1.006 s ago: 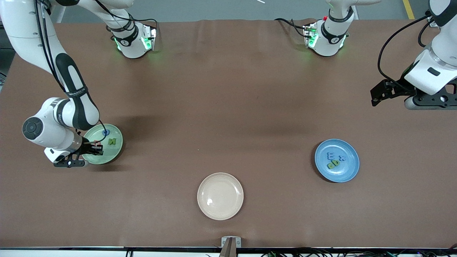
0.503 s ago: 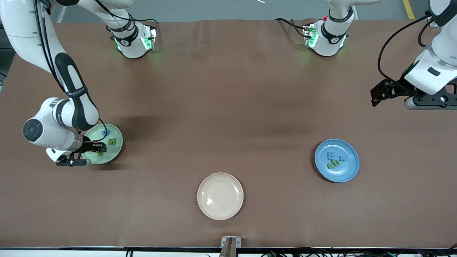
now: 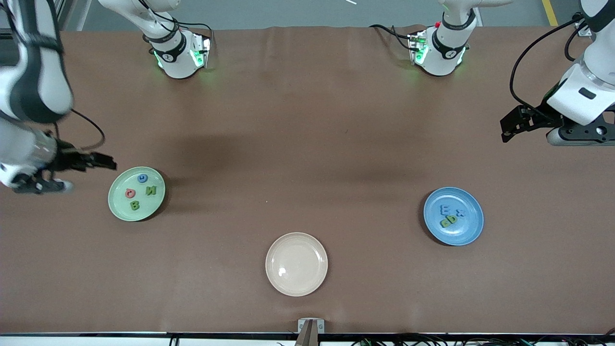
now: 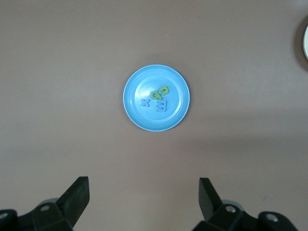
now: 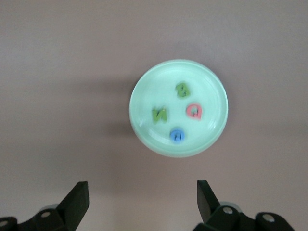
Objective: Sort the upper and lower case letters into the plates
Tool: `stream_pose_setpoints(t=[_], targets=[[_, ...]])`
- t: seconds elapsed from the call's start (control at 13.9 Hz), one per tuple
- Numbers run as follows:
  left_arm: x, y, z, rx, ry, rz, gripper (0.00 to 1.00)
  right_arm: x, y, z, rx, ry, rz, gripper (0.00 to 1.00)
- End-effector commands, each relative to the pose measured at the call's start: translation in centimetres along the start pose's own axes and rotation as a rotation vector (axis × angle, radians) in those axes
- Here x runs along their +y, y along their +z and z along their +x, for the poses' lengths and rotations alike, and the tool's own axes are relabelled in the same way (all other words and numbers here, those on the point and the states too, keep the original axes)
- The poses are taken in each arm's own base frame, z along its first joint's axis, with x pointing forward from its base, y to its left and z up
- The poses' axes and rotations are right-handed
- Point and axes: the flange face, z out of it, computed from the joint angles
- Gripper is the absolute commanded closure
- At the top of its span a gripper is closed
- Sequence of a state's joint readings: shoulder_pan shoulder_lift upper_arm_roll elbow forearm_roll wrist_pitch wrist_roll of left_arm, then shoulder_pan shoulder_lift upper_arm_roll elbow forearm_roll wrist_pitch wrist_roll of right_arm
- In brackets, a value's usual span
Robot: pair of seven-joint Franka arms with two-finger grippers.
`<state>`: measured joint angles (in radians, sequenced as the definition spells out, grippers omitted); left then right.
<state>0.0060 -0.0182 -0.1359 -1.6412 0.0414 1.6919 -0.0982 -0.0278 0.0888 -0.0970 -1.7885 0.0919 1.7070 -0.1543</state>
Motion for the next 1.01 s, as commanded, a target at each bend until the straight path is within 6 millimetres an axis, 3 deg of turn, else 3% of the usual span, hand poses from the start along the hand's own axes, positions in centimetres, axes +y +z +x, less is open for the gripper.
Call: stream_pose_setpoints(t=[0.0,0.07,0.36,0.79,0.93], targets=[[-0.3,-0.9,-0.3,0.011,0.026,0.000,0.00,-0.9,-8.7,-1.9,-0.016,0.043,-0.035,0.01],[-0.4,-1.0,-0.3,0.012,0.026,0.000,0.00,-1.1,-10.8,-2.6,-0.010,0.047,-0.055,0.01],[-0.4,-1.2,-0.3,0.017,0.026,-0.001,0.00,-2.0,-15.7,-4.0,0.054,0.042,-0.067,0.01],[-0.5,-1.5,-0.3,0.019,0.025,-0.004,0.00,-2.2,-18.0,-4.2,0.109,0.034,-0.073,0.00],[-0.9,-2.6,-0.3,0.015,0.019,-0.004,0.00,-2.3,-18.8,-4.4,0.129,0.033,-0.076,0.00]])
